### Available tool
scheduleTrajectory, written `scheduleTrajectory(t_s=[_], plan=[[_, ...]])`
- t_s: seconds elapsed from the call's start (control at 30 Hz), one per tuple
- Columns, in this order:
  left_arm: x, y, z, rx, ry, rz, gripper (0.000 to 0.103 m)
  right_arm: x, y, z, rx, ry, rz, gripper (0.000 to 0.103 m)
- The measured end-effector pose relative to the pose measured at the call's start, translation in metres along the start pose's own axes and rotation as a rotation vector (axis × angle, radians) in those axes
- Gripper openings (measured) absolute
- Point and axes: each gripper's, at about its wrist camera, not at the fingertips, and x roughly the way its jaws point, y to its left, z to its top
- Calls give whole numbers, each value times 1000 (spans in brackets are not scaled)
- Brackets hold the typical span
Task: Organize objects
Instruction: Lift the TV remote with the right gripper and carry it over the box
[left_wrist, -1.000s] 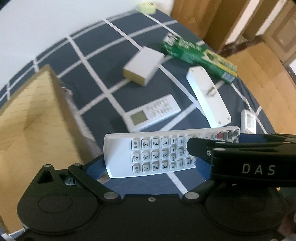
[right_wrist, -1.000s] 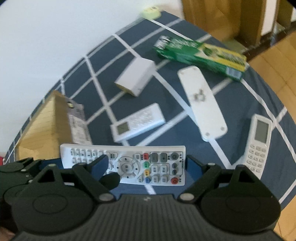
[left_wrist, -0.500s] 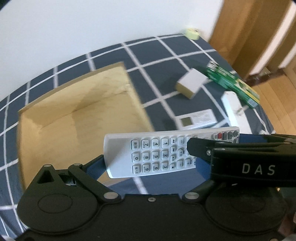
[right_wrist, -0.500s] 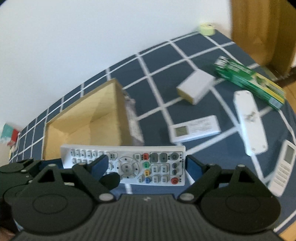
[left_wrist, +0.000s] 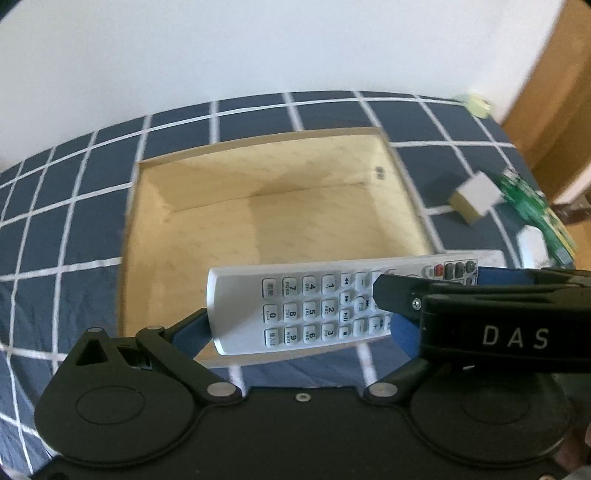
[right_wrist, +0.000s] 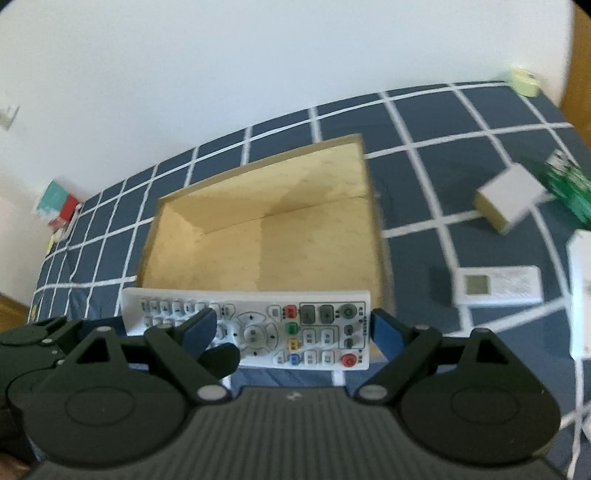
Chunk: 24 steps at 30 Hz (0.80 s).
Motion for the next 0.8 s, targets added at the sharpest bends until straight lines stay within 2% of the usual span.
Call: scheduleTrajectory(t_s=[0.17,0.37,0.8], plan=[[10,29,8,-77,5,32,101,28,22,15,-59,30,38,89],[31,49,25,-116,13,45,101,59,36,36,-93,57,54,89],[113,73,65,-135,85,3,101,141,23,81,-94,115,9,89]])
